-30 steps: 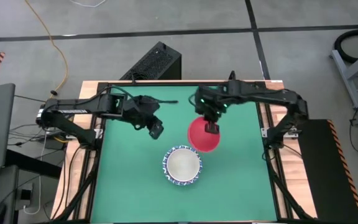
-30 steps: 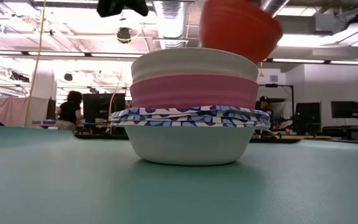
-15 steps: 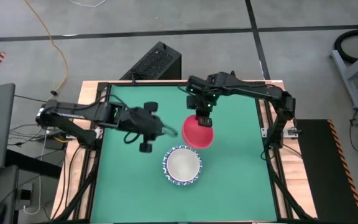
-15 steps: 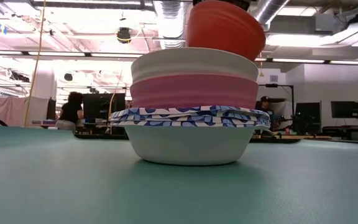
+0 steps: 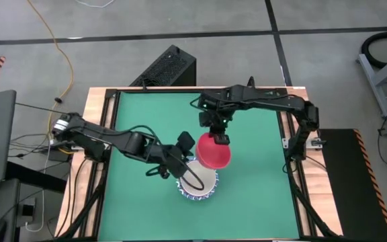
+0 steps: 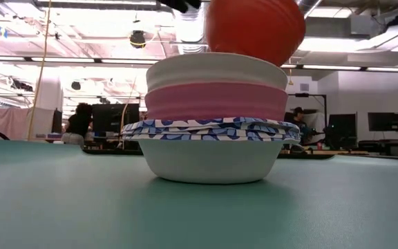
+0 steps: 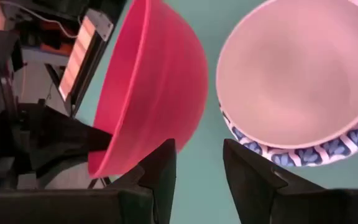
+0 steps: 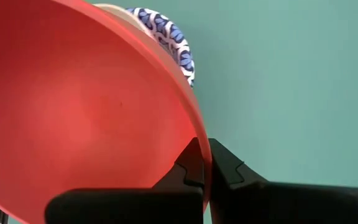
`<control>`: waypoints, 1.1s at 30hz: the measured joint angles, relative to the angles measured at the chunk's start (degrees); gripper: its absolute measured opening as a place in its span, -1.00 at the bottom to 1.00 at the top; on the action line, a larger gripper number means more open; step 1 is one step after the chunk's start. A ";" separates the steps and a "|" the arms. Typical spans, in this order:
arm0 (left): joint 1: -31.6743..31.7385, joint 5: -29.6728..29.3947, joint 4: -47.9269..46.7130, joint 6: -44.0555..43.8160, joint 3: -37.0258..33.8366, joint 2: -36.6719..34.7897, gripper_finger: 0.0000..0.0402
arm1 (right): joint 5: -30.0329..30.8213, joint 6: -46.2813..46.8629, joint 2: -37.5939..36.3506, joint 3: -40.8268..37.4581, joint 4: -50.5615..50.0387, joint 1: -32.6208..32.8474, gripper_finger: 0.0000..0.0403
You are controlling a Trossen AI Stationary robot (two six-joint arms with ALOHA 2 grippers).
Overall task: Nest bowls inside each other
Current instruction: Stack the orange bowl on top of the white bowl
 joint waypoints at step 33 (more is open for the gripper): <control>-0.59 -0.33 2.39 25.14 0.98 1.64 -0.38 | 3.21 -3.14 6.33 -0.04 0.95 8.25 -0.93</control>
